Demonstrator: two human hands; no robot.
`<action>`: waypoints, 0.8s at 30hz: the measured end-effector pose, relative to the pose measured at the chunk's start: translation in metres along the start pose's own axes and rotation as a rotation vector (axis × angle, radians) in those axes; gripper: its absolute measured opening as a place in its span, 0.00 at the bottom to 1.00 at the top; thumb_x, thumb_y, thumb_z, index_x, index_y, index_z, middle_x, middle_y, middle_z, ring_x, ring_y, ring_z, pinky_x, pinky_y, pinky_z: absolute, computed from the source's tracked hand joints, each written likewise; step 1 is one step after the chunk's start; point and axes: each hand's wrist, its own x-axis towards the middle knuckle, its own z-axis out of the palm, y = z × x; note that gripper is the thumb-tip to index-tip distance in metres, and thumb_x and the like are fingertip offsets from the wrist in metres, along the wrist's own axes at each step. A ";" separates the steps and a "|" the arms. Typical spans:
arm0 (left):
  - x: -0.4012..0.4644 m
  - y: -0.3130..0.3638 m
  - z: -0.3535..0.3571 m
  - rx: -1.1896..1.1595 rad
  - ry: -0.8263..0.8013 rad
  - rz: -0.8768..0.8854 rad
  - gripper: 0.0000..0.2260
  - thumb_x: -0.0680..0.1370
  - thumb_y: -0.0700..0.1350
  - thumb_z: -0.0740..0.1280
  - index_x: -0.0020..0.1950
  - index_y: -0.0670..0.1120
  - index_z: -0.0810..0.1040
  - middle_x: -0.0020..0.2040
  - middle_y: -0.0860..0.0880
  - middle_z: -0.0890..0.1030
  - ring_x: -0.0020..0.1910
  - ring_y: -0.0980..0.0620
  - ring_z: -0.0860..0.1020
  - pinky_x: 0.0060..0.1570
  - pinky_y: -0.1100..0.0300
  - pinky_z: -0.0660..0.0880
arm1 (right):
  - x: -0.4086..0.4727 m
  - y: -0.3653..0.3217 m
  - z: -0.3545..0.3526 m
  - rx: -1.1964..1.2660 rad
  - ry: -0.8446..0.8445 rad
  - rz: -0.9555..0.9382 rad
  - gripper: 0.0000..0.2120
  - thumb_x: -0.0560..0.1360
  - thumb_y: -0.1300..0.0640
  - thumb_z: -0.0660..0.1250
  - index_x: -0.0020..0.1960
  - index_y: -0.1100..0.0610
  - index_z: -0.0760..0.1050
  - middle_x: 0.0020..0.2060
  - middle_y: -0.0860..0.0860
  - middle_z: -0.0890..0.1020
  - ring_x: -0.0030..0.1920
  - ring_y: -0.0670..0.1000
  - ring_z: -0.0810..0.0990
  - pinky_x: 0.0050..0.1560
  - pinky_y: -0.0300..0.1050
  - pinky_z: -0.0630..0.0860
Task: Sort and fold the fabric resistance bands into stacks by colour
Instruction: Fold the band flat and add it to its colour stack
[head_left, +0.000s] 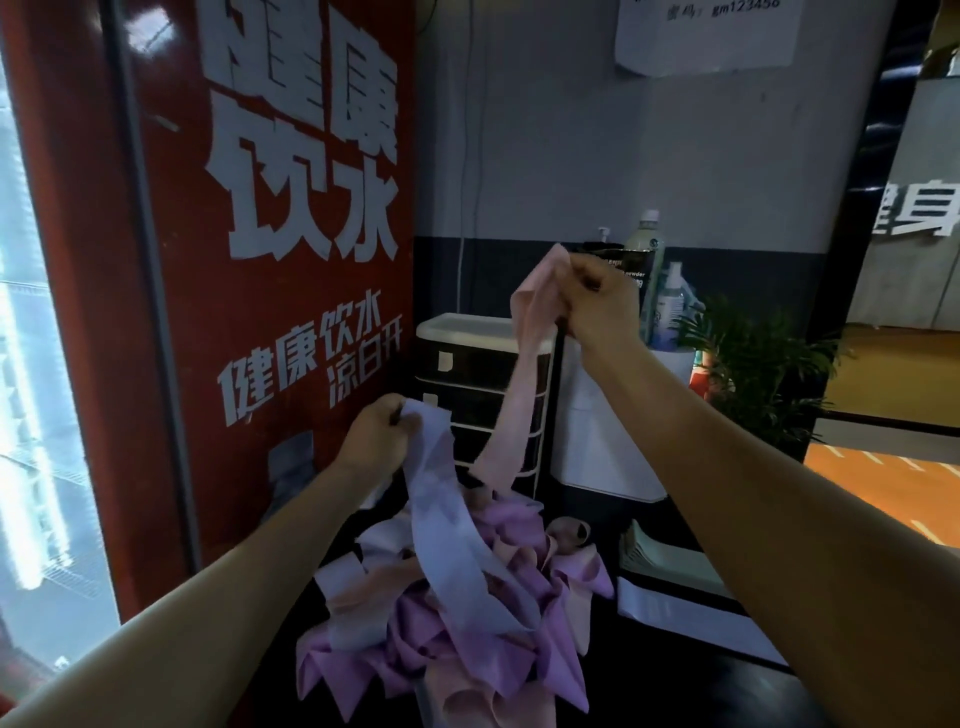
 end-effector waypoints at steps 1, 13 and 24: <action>0.002 0.002 -0.003 0.019 0.009 0.002 0.12 0.81 0.39 0.59 0.37 0.45 0.68 0.32 0.48 0.70 0.31 0.53 0.67 0.32 0.63 0.63 | 0.004 -0.002 -0.002 0.011 0.015 -0.003 0.08 0.78 0.60 0.63 0.53 0.58 0.79 0.42 0.49 0.80 0.45 0.49 0.79 0.55 0.50 0.78; 0.012 0.061 -0.027 -0.337 0.016 0.124 0.08 0.82 0.40 0.57 0.52 0.46 0.75 0.51 0.45 0.78 0.52 0.46 0.76 0.56 0.50 0.74 | -0.049 0.059 0.005 -0.280 -0.337 0.153 0.08 0.78 0.62 0.61 0.51 0.60 0.80 0.47 0.55 0.82 0.48 0.51 0.79 0.53 0.46 0.77; 0.008 0.109 -0.025 -0.471 -0.059 0.167 0.09 0.82 0.41 0.56 0.51 0.47 0.76 0.47 0.49 0.79 0.46 0.52 0.77 0.47 0.57 0.77 | -0.063 0.012 0.010 -0.114 -0.380 0.027 0.10 0.78 0.64 0.60 0.58 0.59 0.75 0.43 0.48 0.79 0.43 0.43 0.78 0.47 0.34 0.75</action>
